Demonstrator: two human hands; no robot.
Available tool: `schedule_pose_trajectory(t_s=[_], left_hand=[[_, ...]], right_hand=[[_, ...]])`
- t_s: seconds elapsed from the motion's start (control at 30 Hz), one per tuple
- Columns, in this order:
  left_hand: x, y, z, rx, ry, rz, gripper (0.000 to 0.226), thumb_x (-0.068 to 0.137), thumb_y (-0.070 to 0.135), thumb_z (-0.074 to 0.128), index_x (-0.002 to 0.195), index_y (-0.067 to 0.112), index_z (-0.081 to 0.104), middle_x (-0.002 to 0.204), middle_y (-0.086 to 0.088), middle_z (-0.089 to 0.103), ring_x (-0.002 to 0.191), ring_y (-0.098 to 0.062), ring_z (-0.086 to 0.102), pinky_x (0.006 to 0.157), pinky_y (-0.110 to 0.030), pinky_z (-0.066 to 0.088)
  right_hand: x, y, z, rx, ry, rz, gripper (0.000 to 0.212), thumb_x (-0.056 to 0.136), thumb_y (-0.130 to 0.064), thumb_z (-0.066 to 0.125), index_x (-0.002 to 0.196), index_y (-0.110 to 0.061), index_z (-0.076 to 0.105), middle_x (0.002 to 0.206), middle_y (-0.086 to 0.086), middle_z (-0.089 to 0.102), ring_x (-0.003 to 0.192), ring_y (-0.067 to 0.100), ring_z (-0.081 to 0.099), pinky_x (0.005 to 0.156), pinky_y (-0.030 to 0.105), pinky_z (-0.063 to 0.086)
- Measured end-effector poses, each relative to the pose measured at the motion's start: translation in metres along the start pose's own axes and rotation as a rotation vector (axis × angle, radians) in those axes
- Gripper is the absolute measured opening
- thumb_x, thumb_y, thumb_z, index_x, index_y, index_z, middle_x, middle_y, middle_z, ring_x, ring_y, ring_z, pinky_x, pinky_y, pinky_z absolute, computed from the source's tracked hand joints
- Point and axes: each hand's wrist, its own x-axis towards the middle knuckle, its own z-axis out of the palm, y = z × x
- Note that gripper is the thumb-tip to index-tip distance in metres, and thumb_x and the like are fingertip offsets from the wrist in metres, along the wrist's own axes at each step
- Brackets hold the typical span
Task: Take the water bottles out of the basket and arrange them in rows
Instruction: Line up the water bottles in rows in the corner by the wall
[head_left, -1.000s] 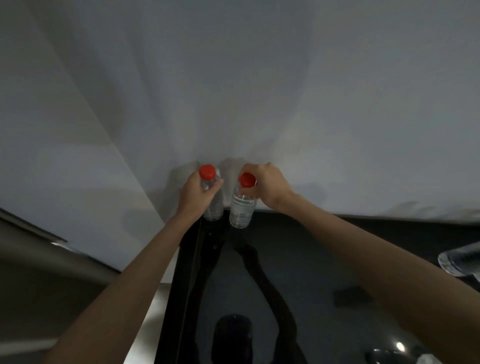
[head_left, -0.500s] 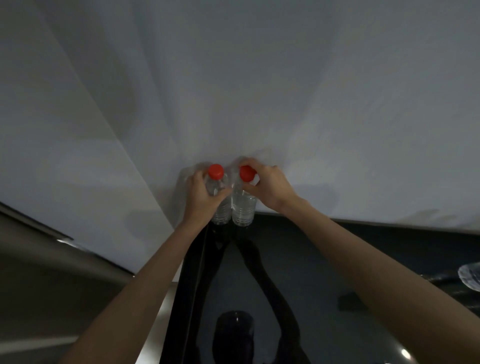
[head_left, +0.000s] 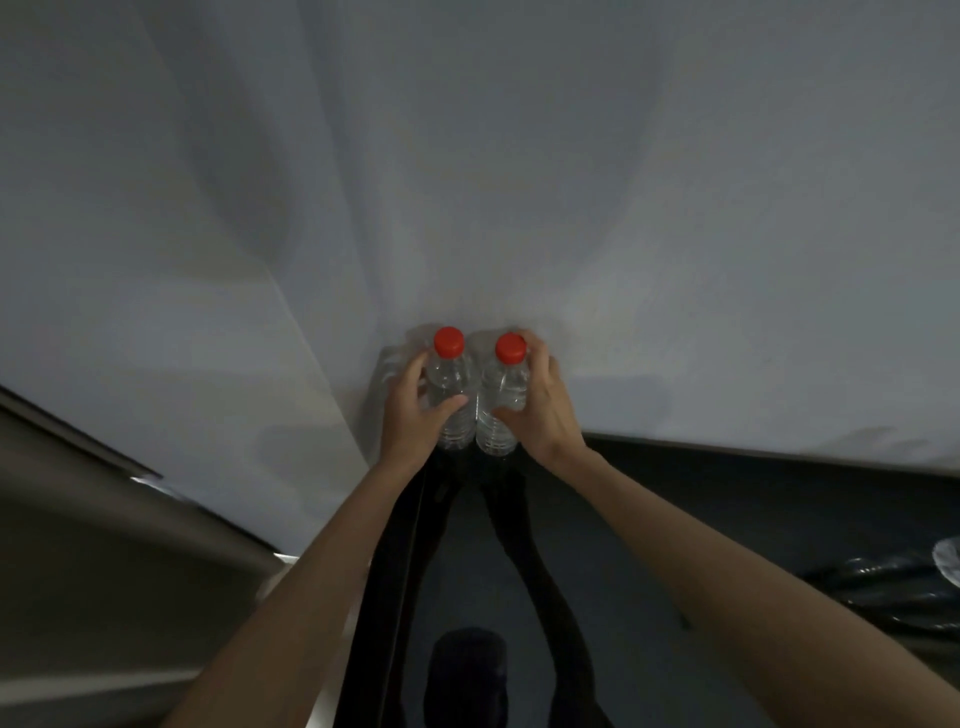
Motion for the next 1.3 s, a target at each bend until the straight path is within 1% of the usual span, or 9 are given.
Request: schedule_pose_trajectory(t_s=[0.1, 0.27, 0.37, 0.47, 0.67, 0.77, 1.0, 1.2, 1.3], left_hand=[[0.001, -0.004, -0.001, 0.014, -0.003, -0.009, 0.068, 0.078, 0.013, 0.079, 0.138, 0.012, 0.048, 0.130, 0.002, 0.056, 0.117, -0.015, 0.054, 0.099, -0.029, 0.046], [-0.004, -0.002, -0.001, 0.011, -0.020, -0.033, 0.071, 0.081, 0.014, 0.077, 0.143, 0.012, 0.044, 0.135, -0.002, 0.056, 0.119, -0.012, 0.054, 0.101, -0.023, 0.044], [-0.010, 0.004, -0.002, -0.003, -0.021, -0.058, 0.074, 0.084, 0.020, 0.074, 0.148, 0.015, 0.037, 0.138, -0.003, 0.055, 0.124, -0.018, 0.054, 0.105, -0.038, 0.045], [-0.026, 0.025, -0.005, 0.000, 0.021, -0.059, 0.075, 0.087, 0.026, 0.071, 0.150, 0.015, 0.032, 0.146, -0.004, 0.047, 0.133, -0.017, 0.045, 0.111, -0.033, 0.037], [-0.099, 0.091, -0.021, -0.003, 0.036, 0.154, 0.054, 0.090, 0.030, 0.067, 0.140, 0.022, 0.046, 0.136, 0.012, 0.050, 0.127, -0.006, 0.048, 0.107, -0.037, 0.043], [-0.138, 0.124, -0.015, 0.041, 0.015, 0.302, 0.046, 0.091, 0.025, 0.066, 0.135, 0.019, 0.053, 0.132, 0.007, 0.055, 0.124, -0.007, 0.052, 0.104, -0.034, 0.046], [-0.206, 0.190, 0.040, 0.183, -0.160, 0.513, 0.039, 0.093, 0.019, 0.063, 0.131, 0.017, 0.055, 0.122, 0.013, 0.052, 0.114, 0.004, 0.047, 0.097, -0.004, 0.034], [-0.261, 0.216, 0.117, 0.266, -0.426, 0.503, 0.043, 0.094, 0.029, 0.060, 0.136, 0.026, 0.052, 0.132, 0.011, 0.056, 0.117, -0.002, 0.053, 0.100, -0.023, 0.044], [-0.291, 0.227, 0.157, 0.260, -0.504, 0.491, 0.044, 0.094, 0.030, 0.059, 0.137, 0.028, 0.050, 0.132, 0.013, 0.055, 0.117, -0.001, 0.053, 0.098, -0.023, 0.044]], right_hand=[[-0.004, 0.001, 0.010, 0.038, 0.073, 0.091, 0.081, 0.076, -0.005, 0.074, 0.136, -0.031, 0.027, 0.125, 0.006, 0.043, 0.110, 0.021, 0.045, 0.095, 0.045, 0.049], [-0.004, -0.003, 0.004, 0.028, 0.043, 0.141, 0.077, 0.074, -0.010, 0.079, 0.134, -0.022, 0.034, 0.124, 0.009, 0.046, 0.105, 0.022, 0.052, 0.086, 0.035, 0.050], [-0.005, -0.011, -0.012, -0.024, -0.040, 0.135, 0.079, 0.075, -0.016, 0.078, 0.138, -0.024, 0.031, 0.125, 0.011, 0.051, 0.109, 0.030, 0.055, 0.083, 0.038, 0.049], [-0.016, -0.022, -0.034, -0.039, -0.087, 0.091, 0.082, 0.078, -0.020, 0.077, 0.142, -0.025, 0.027, 0.131, 0.012, 0.051, 0.116, 0.029, 0.054, 0.088, 0.043, 0.050], [-0.094, -0.050, -0.115, -0.267, -0.011, -0.158, 0.063, 0.086, -0.022, 0.070, 0.142, -0.022, 0.040, 0.137, 0.004, 0.050, 0.122, 0.019, 0.050, 0.093, 0.024, 0.041], [-0.146, -0.058, -0.161, -0.311, 0.074, -0.237, 0.056, 0.087, -0.023, 0.069, 0.139, -0.022, 0.046, 0.134, 0.000, 0.052, 0.120, 0.015, 0.049, 0.095, 0.022, 0.041], [-0.236, -0.027, -0.241, -0.336, 0.226, -0.156, 0.040, 0.090, -0.026, 0.065, 0.129, -0.026, 0.055, 0.125, -0.007, 0.056, 0.115, 0.016, 0.054, 0.088, 0.039, 0.051], [-0.290, 0.028, -0.311, -0.394, 0.277, -0.043, 0.036, 0.089, -0.029, 0.063, 0.124, -0.027, 0.058, 0.123, -0.005, 0.058, 0.116, 0.020, 0.054, 0.091, 0.044, 0.050], [-0.315, 0.055, -0.353, -0.417, 0.296, -0.013, 0.035, 0.088, -0.029, 0.063, 0.122, -0.024, 0.060, 0.120, -0.002, 0.059, 0.108, 0.020, 0.057, 0.088, 0.043, 0.051]])
